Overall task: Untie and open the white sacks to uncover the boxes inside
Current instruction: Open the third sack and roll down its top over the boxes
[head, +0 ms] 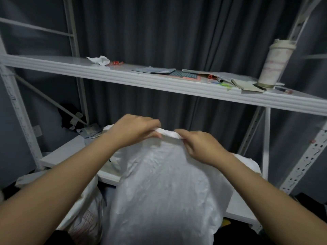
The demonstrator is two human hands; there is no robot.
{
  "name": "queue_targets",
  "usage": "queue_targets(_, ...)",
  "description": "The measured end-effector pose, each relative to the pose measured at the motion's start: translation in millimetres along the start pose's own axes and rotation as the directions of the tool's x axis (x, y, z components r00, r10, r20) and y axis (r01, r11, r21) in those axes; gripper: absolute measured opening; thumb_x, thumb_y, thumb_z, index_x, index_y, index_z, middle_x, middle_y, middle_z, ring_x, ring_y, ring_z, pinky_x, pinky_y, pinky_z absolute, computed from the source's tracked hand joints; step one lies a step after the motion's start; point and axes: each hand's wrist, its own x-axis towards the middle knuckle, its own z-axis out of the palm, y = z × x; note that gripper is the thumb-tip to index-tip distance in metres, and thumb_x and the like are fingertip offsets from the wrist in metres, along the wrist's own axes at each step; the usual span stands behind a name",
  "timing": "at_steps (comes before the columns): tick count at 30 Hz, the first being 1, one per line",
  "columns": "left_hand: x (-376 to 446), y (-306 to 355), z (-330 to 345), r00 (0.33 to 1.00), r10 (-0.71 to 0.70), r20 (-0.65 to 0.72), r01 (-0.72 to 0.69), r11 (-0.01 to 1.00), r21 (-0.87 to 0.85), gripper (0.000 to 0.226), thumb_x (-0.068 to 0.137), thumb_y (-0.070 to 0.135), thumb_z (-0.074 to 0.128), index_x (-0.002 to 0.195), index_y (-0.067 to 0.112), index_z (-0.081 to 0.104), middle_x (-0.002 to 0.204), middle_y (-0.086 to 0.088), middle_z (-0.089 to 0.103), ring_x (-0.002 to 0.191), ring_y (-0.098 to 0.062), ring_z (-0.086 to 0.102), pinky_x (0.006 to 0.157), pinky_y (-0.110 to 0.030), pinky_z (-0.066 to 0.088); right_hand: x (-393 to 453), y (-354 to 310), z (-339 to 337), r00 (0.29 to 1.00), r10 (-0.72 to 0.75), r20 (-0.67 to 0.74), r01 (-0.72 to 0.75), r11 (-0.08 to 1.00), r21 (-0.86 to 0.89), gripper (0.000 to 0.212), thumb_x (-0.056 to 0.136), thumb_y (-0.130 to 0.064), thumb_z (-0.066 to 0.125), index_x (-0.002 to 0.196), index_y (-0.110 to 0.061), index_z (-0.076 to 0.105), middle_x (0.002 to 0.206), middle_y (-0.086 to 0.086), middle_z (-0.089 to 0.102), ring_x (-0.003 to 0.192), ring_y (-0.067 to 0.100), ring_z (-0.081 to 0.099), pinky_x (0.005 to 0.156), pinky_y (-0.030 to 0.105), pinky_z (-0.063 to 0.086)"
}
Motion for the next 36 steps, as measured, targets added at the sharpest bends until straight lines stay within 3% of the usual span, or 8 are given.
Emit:
queue_targets(4,4,9,0,0.919,-0.107,0.379,0.178,0.971,-0.159,0.048,0.088,0.067,0.034,0.1,0.025,0.055,0.078,0.012,0.059,0.073,-0.012,0.056,0.063,-0.031,0.039,-11,2,27,0.968,-0.151,-0.2,0.078,0.94,-0.331,0.066,0.068,-0.01,0.073,0.131,-0.018,0.053,0.077,0.005,0.059,0.053,0.023,0.058,0.039,0.024,0.026)
queue_targets(7,5,10,11,0.984,0.025,0.178,-0.046,0.993,0.112,0.047,0.095,0.056,0.028,0.093,0.017,0.053,0.08,0.003,0.06,0.072,-0.019,0.059,0.054,-0.029,0.032,-11,3,17,0.993,0.077,0.089,-0.091,0.982,0.163,0.054,0.094,-0.053,0.046,0.143,-0.035,0.035,0.123,-0.006,0.057,0.104,0.016,0.059,0.079,0.035,0.049)
queue_targets(10,0,12,18,0.968,0.249,-0.03,-0.238,0.948,0.211,0.044,0.091,0.049,0.028,0.081,0.016,0.056,0.065,0.003,0.057,0.051,-0.018,0.056,0.041,-0.025,0.023,-10,0,16,0.967,0.1,0.235,-0.215,0.818,0.534,0.047,0.09,-0.064,0.041,0.105,-0.024,0.062,0.096,-0.009,0.066,0.084,0.006,0.06,0.08,0.036,0.049)
queue_targets(16,-1,8,14,0.93,0.035,0.366,0.01,0.993,-0.121,0.041,0.09,0.06,0.041,0.091,0.021,0.055,0.077,0.008,0.058,0.078,-0.016,0.057,0.065,-0.032,0.042,-23,-5,38,0.98,-0.073,-0.183,0.061,0.996,-0.07,0.034,0.096,-0.048,0.037,0.1,-0.023,0.058,0.084,-0.006,0.065,0.069,0.019,0.064,0.051,0.03,0.042)
queue_targets(21,-10,10,26,0.964,0.255,0.082,-0.258,0.966,0.03,0.019,0.089,0.039,0.058,0.085,0.02,0.058,0.074,0.003,0.057,0.071,-0.02,0.056,0.058,-0.03,0.037,-28,-9,41,0.994,0.091,-0.053,-0.064,0.922,0.381,0.019,0.092,-0.039,0.057,0.111,-0.034,0.057,0.097,-0.019,0.061,0.085,0.003,0.057,0.072,0.029,0.048)
queue_targets(25,-33,16,44,0.989,-0.113,-0.092,0.111,0.993,-0.029,0.072,0.072,0.075,0.044,0.121,0.022,0.054,0.113,-0.003,0.052,0.103,-0.024,0.048,0.093,-0.038,0.033,-40,-8,61,0.953,0.185,-0.239,-0.091,0.929,0.359,0.006,0.087,-0.02,0.063,0.091,-0.024,0.061,0.08,-0.017,0.053,0.069,0.005,0.049,0.058,0.03,0.042)
queue_targets(30,-52,69,56,0.652,-0.758,-0.038,0.656,0.588,-0.472,0.067,0.078,0.04,0.072,0.134,0.022,0.04,0.132,-0.005,0.034,0.121,-0.023,0.03,0.1,-0.032,0.025,-50,-14,104,0.871,0.334,-0.36,-0.241,0.93,0.278,0.014,0.083,-0.01,0.065,0.096,-0.015,0.061,0.098,-0.004,0.051,0.067,0.008,0.044,0.053,0.024,0.034)
queue_targets(36,-35,92,78,0.398,-0.813,0.424,0.653,-0.074,-0.754,0.074,0.085,0.032,0.069,0.141,0.021,0.023,0.143,-0.006,0.023,0.116,-0.018,0.044,0.087,-0.023,0.036,-54,-56,141,0.833,0.481,-0.275,-0.312,0.817,0.486,0.017,0.084,-0.009,0.06,0.099,-0.014,0.055,0.103,-0.004,0.05,0.078,0.008,0.047,0.059,0.027,0.039)
